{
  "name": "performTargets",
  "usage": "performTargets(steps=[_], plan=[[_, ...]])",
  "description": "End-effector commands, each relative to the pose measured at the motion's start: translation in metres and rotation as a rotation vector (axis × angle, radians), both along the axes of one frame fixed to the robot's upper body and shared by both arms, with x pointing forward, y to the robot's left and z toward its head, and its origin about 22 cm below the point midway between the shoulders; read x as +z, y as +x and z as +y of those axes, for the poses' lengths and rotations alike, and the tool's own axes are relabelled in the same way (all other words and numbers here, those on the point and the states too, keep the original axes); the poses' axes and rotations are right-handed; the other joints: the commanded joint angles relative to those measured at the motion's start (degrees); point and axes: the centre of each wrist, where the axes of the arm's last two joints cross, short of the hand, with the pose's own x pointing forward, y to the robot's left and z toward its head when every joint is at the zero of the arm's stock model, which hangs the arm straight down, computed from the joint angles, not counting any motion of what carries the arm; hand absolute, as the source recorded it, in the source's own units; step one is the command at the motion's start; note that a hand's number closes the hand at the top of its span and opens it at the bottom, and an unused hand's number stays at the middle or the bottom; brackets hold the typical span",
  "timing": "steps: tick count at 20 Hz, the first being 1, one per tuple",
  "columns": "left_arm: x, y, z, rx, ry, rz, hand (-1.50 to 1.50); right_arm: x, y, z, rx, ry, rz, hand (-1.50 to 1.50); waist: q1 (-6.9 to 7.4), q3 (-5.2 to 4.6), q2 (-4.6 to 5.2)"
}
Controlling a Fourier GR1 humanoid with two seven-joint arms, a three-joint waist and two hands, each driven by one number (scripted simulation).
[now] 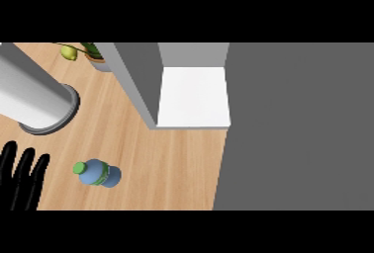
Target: Pick up the bottled water, place it into the cabinet and close the cabinet
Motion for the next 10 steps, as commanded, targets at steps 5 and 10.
performTargets(steps=[5, 10], plan=[[-0.007, 0.015, 0.016, 0.072, 0.030, -0.010, -1.50, 0.031, -0.036, -0.015, -0.009, -0.021, -0.059, -1.50, -0.23, -0.02, 0.11], [-0.043, 0.032, 0.044, 0.108, 0.068, 0.058, -1.50, 0.029, -0.034, -0.005, -0.003, 0.005, -0.053, -1.50, -0.26, -0.12, 0.08]])
